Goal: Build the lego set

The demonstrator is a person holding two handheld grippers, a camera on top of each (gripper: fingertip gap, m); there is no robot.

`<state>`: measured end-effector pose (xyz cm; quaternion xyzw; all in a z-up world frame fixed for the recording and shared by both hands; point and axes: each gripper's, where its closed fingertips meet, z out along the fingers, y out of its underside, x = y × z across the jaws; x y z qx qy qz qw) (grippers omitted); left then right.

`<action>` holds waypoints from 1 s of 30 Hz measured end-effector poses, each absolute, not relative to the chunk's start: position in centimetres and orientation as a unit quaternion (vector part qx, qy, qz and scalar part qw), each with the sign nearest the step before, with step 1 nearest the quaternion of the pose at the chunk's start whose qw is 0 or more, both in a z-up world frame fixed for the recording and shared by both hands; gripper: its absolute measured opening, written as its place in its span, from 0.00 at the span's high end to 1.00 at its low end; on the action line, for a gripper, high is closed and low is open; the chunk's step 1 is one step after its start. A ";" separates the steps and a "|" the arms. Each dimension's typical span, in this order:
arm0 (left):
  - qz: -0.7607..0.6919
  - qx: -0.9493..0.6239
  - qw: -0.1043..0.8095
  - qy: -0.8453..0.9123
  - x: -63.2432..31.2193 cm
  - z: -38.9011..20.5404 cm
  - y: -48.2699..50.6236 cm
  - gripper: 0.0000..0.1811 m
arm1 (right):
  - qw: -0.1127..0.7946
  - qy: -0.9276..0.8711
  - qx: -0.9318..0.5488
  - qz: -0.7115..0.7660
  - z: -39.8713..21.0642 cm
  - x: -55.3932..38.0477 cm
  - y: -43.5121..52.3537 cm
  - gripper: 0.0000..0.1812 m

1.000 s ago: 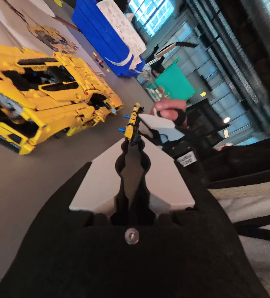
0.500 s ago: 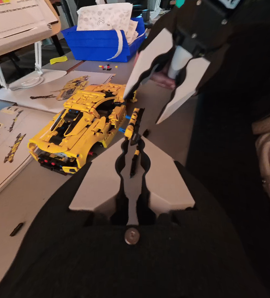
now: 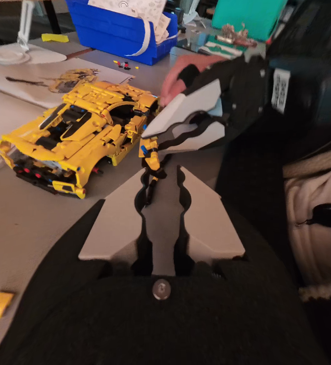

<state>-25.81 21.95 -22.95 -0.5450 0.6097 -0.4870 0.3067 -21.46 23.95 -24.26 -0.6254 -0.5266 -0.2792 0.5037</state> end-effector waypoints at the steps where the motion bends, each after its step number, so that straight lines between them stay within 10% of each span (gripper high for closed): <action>1: -0.490 -0.558 0.310 0.594 -25.7 -22.9 22.5 0.85 | 0.498 -0.530 -0.616 -0.303 -24.6 -21.3 24.1 0.91; 19: -0.466 -0.605 0.272 0.585 -25.0 -25.4 23.5 0.91 | 0.522 -0.503 -0.639 -0.257 -26.0 -22.9 23.6 0.91; 30: -0.415 -0.513 0.276 0.699 -25.3 -27.0 19.6 0.94 | 0.475 -0.281 -0.789 0.269 -22.4 -19.2 19.4 0.83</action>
